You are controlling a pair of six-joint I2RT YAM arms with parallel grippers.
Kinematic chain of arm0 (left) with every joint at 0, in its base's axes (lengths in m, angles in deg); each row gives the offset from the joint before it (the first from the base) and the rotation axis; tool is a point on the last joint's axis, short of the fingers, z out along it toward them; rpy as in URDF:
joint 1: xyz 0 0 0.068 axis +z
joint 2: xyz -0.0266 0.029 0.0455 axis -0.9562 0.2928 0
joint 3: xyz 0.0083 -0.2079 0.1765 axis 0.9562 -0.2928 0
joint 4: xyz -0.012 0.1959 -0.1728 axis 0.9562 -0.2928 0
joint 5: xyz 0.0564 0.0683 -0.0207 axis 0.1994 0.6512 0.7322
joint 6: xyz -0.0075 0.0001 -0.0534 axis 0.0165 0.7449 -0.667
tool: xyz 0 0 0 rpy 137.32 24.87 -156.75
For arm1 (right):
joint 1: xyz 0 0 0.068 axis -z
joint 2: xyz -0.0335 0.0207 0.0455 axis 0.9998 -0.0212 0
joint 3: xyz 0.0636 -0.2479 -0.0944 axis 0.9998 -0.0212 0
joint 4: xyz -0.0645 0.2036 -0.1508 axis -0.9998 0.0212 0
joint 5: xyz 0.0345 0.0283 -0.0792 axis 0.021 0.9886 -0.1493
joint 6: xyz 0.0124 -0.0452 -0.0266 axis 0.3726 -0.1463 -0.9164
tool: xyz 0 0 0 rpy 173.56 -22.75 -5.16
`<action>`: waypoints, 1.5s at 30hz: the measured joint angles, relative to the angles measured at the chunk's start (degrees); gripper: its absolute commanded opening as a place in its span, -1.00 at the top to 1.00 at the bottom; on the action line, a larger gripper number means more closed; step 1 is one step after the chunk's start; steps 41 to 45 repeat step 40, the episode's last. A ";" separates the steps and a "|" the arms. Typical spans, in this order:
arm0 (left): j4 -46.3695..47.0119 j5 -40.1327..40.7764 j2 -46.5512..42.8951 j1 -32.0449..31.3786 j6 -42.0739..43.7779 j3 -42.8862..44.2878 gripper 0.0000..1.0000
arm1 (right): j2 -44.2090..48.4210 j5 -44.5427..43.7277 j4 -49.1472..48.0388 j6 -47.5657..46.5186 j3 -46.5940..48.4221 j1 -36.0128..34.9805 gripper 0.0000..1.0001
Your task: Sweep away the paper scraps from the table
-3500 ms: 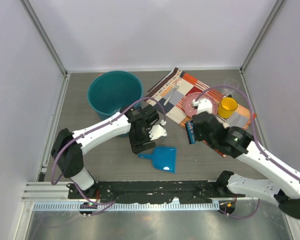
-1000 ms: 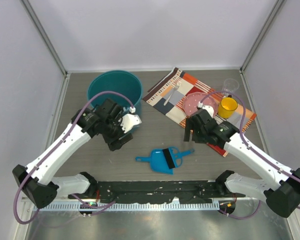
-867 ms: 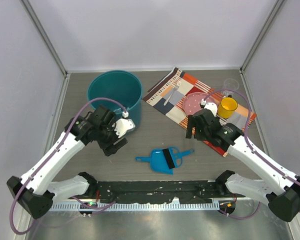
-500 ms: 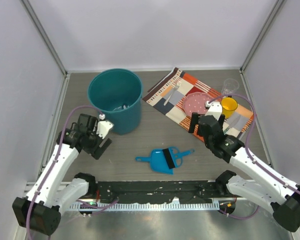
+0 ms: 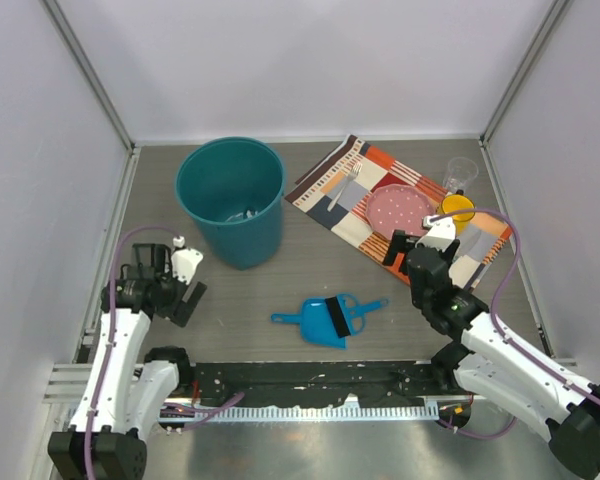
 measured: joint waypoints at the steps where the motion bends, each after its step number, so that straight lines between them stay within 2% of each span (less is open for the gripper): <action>1: 0.59 0.26 -0.02 0.79 0.02 -1.01 -0.82 | -0.02 -0.04 -0.46 -0.09 -0.15 0.00 -0.93; 5: 4.24 0.24 3.19 7.04 -1.36 -2.69 -0.82 | -0.13 -0.42 -1.86 -0.59 -0.35 0.11 -0.93; 10: 14.21 -1.27 4.79 14.32 -5.90 -2.69 -0.98 | -0.52 -4.63 -4.85 -0.11 -2.05 0.15 -0.94; 12: 18.23 -1.99 4.31 15.39 -7.93 -2.71 -1.00 | -0.81 -5.99 -6.05 0.17 -3.15 0.15 -0.93; 21: 34.16 -1.97 5.14 15.82 -19.43 -7.50 -0.99 | -0.17 -8.55 -9.62 1.55 -6.91 0.15 -0.94; 27: 37.88 -2.54 5.14 15.85 -25.64 -9.97 -0.99 | 2.86 -9.16 -11.67 1.55 -8.74 0.15 -0.93; 33: 43.71 1.11 5.14 15.89 -31.65 -11.17 -1.00 | 2.80 -9.09 -12.59 1.53 -8.94 0.15 -0.92; 36: 45.20 1.66 5.11 15.89 -33.14 -11.91 -0.99 | 1.38 -9.05 -12.90 1.53 -8.94 0.15 -0.85; 45: 45.81 1.95 5.11 15.89 -33.79 -12.00 -0.99 | -0.72 -9.31 -12.79 2.03 -8.94 0.15 -0.86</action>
